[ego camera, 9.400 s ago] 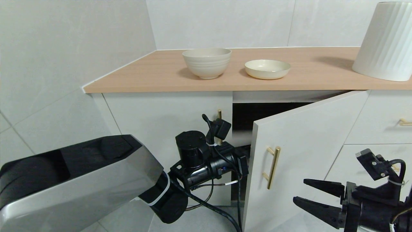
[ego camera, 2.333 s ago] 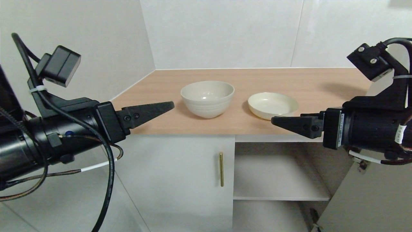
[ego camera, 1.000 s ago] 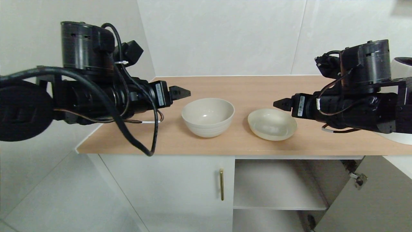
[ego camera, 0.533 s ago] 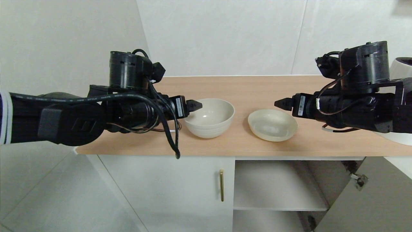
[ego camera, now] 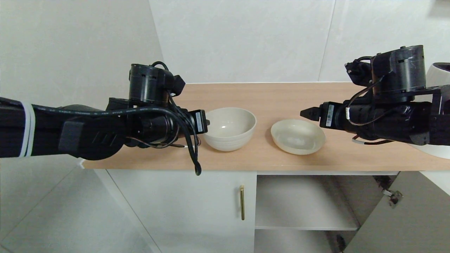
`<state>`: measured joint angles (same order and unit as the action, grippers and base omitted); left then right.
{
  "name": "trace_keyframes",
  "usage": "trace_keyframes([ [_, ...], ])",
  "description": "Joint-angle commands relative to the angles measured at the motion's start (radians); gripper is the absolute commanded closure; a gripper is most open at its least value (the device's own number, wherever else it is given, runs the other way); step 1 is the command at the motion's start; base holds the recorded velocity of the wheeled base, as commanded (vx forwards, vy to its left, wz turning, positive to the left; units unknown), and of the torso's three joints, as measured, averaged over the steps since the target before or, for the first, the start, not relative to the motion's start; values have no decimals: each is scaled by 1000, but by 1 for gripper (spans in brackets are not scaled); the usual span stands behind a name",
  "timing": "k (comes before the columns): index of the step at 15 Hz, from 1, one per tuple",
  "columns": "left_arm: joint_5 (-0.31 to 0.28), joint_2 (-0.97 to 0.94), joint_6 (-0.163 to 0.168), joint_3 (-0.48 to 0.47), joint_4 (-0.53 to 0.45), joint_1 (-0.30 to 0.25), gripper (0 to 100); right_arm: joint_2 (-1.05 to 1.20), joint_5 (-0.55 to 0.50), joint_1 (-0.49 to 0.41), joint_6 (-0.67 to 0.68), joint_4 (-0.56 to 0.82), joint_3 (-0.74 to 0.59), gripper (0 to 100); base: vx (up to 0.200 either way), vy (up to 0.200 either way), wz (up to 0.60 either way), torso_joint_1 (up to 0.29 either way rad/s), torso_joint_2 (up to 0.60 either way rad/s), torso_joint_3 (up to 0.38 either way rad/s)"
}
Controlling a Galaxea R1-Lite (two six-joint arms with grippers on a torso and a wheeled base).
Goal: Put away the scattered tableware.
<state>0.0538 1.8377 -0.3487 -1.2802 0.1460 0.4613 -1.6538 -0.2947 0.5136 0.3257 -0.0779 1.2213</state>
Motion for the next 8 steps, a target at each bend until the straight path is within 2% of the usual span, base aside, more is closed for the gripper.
trace_keyframes([
  [1,0,3,-1,1,0,-1,100,3,0,0,-1,0,0,0,0,0,0,0,0,0],
  [2,0,-9,-7,1,0,0,100,5,0,0,-1,0,0,0,0,0,0,0,0,0],
  [4,-5,-49,-39,4,0,0,100,5,0,0,-1,3,1,0,0,0,0,0,0,0],
  [8,-8,-86,-41,16,-2,0,100,-34,-52,-17,-2,7,17,0,0,0,0,0,0,0],
])
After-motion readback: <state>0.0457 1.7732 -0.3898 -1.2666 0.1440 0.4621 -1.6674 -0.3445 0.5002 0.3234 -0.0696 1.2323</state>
